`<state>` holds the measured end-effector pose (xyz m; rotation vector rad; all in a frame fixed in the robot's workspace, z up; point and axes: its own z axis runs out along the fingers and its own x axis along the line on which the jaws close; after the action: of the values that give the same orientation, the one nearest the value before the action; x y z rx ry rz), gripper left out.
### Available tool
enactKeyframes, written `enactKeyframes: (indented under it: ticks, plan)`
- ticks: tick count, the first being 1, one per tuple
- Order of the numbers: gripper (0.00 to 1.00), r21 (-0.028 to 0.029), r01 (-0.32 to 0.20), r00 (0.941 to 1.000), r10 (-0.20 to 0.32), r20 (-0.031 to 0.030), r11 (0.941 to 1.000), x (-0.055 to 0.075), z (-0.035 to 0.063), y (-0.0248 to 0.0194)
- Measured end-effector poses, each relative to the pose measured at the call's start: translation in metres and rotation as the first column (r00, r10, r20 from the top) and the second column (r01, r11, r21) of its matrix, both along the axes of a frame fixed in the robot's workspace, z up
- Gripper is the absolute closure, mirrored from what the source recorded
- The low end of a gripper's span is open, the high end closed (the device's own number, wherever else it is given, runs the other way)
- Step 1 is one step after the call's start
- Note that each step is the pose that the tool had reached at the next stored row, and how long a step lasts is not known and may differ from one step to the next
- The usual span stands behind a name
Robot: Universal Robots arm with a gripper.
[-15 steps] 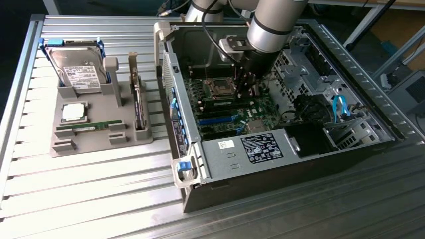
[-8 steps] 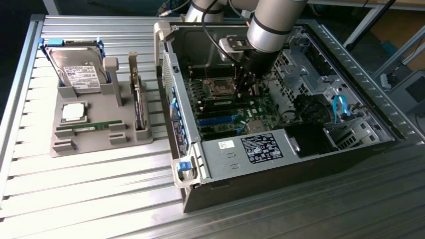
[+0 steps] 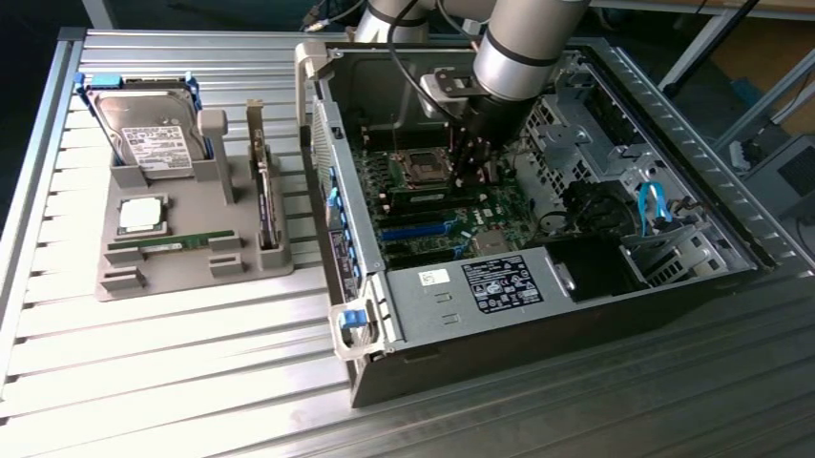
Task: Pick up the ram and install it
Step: 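Insert the ram into the slot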
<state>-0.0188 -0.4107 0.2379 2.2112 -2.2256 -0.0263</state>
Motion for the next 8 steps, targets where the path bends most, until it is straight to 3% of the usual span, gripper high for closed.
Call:
enactKeyframes:
  ticks: [8]
  plan:
    - [0.87, 0.0001, -0.01, 1.0, 0.01, 0.0, 1.0, 0.0, 0.0, 0.0]
